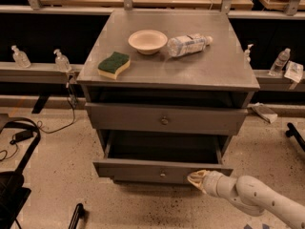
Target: Close middle drawer
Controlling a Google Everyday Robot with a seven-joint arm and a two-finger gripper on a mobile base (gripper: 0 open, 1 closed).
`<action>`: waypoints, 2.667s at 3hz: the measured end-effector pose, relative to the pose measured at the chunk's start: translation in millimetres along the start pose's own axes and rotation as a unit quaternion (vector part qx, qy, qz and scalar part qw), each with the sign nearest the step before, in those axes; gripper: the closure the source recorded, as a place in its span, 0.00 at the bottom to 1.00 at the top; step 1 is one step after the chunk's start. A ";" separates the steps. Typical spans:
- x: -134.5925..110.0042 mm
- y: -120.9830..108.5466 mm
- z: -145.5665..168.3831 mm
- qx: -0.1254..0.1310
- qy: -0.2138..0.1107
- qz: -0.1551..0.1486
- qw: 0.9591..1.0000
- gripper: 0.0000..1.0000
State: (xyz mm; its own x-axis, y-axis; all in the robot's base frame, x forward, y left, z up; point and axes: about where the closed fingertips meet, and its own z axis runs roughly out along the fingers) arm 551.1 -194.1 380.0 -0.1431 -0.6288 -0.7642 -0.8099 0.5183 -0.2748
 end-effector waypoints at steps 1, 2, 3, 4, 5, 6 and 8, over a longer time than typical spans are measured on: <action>8.8 -7.6 24.8 0.002 0.007 0.008 1.000 1.00; 10.7 -10.2 47.7 -0.003 0.006 0.012 1.000 1.00; 10.7 -10.2 47.8 -0.003 0.006 0.012 1.000 1.00; 7.3 -19.0 65.6 -0.004 0.004 0.013 1.000 1.00; 2.7 -21.8 71.3 -0.006 0.001 0.011 1.000 1.00; -5.5 -26.2 79.7 -0.008 -0.005 0.008 1.000 1.00; -29.4 -44.8 91.5 -0.007 -0.026 0.002 1.000 1.00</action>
Offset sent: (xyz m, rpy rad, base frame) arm 0.0619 0.0320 -0.0574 0.0140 0.0409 -0.0089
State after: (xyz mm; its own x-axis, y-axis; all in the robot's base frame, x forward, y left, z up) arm 643.6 -145.8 361.4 -0.1169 -0.5950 -0.7952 -0.8171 0.5127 -0.2635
